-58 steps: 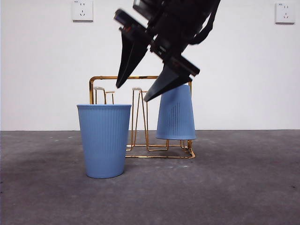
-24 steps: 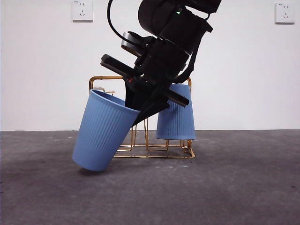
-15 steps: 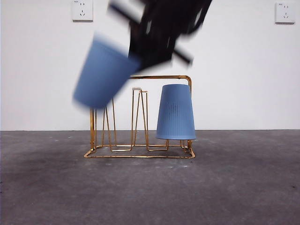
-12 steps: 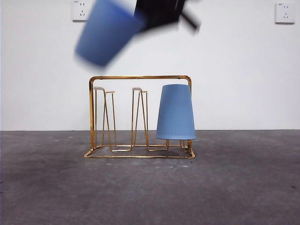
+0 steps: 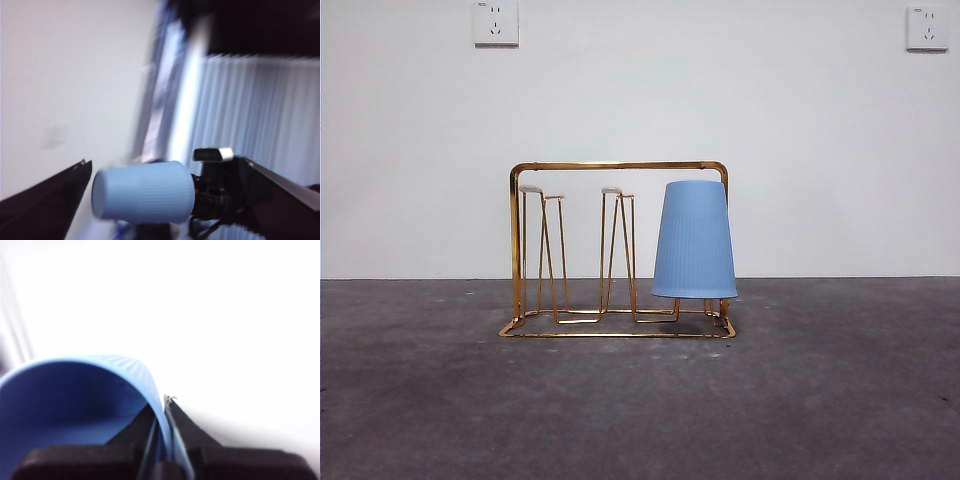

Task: Pick up cup 1,put cup 1 in the cup rack,pick up cup 2,put cup 2 in the cup rack

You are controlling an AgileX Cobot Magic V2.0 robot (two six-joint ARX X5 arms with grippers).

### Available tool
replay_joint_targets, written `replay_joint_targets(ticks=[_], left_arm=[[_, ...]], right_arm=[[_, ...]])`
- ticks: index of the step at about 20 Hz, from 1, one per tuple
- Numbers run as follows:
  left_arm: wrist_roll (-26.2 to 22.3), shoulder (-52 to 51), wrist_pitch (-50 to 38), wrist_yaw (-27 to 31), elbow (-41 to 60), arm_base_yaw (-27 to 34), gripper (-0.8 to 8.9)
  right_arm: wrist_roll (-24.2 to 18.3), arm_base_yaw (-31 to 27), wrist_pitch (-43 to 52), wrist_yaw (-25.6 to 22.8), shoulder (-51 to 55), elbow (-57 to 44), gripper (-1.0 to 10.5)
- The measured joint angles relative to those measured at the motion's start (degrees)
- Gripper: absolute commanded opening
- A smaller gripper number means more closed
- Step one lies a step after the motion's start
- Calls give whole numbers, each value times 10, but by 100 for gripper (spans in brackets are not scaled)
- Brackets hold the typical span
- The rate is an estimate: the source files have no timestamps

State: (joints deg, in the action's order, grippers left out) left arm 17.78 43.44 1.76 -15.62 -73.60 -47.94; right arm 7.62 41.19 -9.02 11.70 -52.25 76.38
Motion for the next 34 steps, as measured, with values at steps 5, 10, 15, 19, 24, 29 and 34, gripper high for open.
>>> replay_joint_targets(ticks=[5,10,15,19,24,29,34], left_arm=[[64,66,-144,-104,0,0,508],[146,144,-288,-151,0,0,508],[226,198,-420,-177,2,0,508],[270,226,-491,-180,2,0,508],[314,257,-559,-180,2,0,508],[327,271,-569,-171,2,0,508],[328,273,-575,-163,2,3,507]], right_arm=[[-8,0,108,74,47,5,-13],[1,0,166,143,43,5,-13],[5,0,204,151,32,4,-13],[6,0,242,153,21,4,-13],[10,0,281,155,-5,4,-13],[38,0,328,161,-79,4,-13],[42,2,346,177,-110,4,-13]])
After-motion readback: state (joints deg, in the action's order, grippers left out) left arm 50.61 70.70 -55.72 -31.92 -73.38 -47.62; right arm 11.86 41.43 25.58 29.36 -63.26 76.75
